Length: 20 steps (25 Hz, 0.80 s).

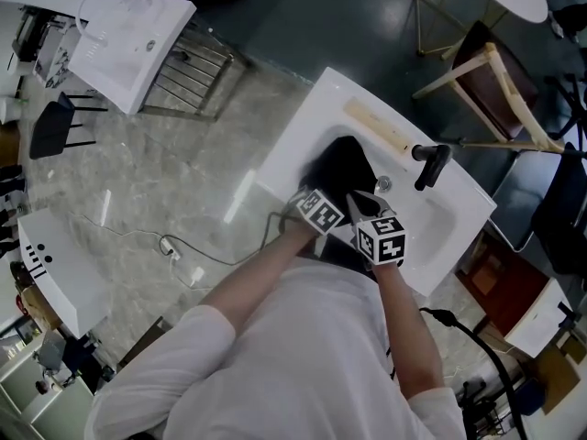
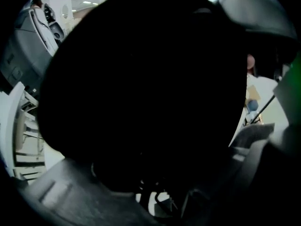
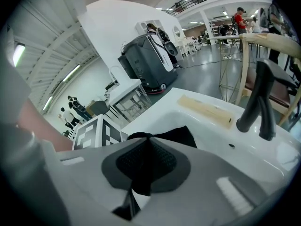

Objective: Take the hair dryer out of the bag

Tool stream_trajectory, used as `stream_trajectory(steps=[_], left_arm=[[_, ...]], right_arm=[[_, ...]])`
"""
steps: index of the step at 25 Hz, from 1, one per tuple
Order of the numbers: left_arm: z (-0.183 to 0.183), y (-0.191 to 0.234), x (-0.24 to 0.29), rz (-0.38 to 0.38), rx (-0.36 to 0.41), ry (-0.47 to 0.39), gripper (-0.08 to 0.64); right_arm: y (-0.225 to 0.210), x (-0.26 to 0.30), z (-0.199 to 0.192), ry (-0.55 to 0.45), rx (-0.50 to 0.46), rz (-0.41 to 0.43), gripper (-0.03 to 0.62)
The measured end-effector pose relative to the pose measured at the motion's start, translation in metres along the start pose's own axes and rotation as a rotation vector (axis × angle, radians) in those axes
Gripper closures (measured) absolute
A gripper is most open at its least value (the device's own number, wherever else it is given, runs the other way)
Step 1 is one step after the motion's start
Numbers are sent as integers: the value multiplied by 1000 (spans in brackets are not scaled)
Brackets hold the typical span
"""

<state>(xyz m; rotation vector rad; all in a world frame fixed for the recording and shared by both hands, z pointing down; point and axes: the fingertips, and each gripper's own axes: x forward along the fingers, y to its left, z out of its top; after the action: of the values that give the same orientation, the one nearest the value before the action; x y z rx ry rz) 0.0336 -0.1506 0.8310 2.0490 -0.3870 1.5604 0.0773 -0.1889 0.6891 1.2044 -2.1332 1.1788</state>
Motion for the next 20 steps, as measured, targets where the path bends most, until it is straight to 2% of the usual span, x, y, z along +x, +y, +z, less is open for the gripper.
stream_trajectory(steps=[7,13,20], left_arm=[[2,3,3,-7,36,3,308],[0,0,-14,-69,-37,-56,327],[-1,0,-46,-71,-80,-110,331]], right_arm=[[-21,2,-13,10,59,-15,572],[-25,4,-10,-1,45,-16,572],[-28,3,-7,0,-34,-53,571]])
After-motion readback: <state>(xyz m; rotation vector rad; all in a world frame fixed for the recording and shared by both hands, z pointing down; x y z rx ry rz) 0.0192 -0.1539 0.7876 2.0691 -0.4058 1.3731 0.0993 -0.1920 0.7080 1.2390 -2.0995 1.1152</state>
